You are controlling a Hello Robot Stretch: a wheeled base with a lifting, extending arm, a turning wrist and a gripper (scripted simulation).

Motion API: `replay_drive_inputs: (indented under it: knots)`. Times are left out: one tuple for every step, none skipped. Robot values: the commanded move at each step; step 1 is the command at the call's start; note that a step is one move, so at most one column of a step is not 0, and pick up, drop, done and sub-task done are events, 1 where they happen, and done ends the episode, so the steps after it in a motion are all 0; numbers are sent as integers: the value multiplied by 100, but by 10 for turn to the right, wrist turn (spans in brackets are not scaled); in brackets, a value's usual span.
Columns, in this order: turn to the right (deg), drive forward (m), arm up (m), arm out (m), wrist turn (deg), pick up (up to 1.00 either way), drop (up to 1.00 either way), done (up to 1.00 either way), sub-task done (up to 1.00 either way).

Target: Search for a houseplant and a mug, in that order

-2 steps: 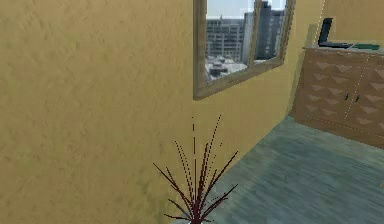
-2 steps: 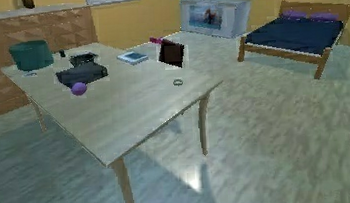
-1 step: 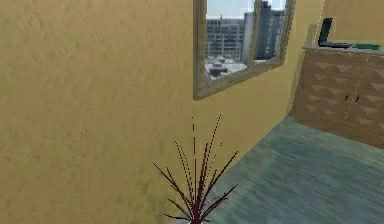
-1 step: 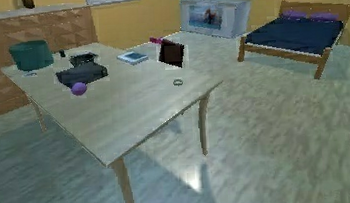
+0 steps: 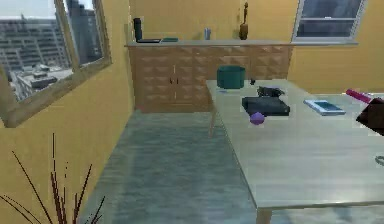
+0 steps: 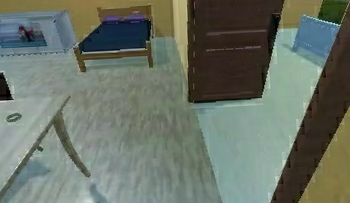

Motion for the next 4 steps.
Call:
replay_drive_inputs:
  knots:
    - [450,0,0,0,0,0,0,0,0]
    - [210,0,0,0,0,0,0,0,0]
    - [0,45,0,0,0,0,0,0,0]
    - [450,0,0,0,0,0,0,0,0]
